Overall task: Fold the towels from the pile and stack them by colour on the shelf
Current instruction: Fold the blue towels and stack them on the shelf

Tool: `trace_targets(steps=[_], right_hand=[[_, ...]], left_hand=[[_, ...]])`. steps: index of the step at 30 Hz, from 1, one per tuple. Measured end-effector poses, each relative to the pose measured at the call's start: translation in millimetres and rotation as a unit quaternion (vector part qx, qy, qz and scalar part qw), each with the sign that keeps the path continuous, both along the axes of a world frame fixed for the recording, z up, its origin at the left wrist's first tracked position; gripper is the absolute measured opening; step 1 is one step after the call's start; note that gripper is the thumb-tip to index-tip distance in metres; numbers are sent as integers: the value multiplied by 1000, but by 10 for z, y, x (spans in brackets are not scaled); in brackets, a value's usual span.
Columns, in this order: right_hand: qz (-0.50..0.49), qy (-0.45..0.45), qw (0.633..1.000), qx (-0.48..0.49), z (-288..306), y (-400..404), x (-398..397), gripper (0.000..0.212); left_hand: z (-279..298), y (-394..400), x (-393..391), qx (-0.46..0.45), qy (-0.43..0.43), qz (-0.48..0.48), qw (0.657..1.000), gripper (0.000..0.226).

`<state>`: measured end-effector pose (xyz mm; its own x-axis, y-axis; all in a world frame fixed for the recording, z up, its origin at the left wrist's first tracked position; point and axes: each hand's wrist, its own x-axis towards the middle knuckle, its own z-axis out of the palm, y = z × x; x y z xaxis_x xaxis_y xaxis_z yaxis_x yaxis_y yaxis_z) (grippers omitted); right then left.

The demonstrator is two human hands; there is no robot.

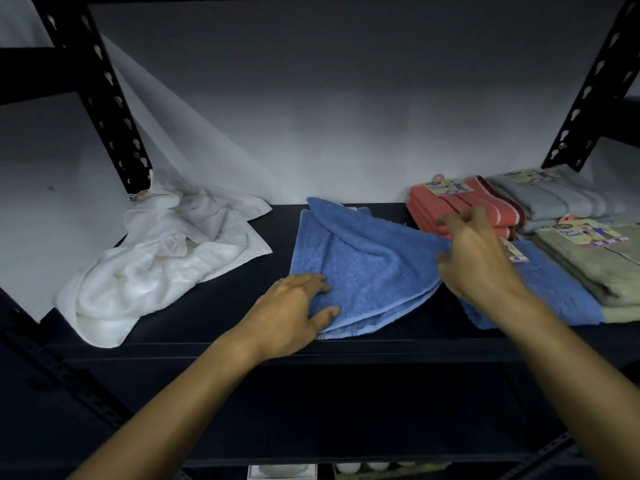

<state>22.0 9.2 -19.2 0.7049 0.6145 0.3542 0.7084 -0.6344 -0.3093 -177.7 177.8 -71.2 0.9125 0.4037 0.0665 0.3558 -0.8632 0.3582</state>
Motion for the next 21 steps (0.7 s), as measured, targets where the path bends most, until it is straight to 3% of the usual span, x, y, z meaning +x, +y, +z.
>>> trace_targets(steps=[3, 5, 9, 14, 21], right_hand=[[24, -131, 990, -51, -134, -38, -55, 39], [111, -208, 971, -45, -193, -55, -159, 29], [295, -170, 938, -63, -367, -75, -269, 4], [335, -147, 925, -99, -412, -86, -178, 6], [350, -274, 890, -101, -436, -96, -147, 27]], left_hand=[[8, 26, -10, -15, 0, 2, 1000, 54], [8, 35, -13, -20, 0, 4, 1000, 54], [-7, 11, -14, -22, -7, 6, 1000, 53], [-26, -21, -41, -17, -12, 7, 1000, 53], [-90, -31, -48, -4, -2, 4, 1000, 54]])
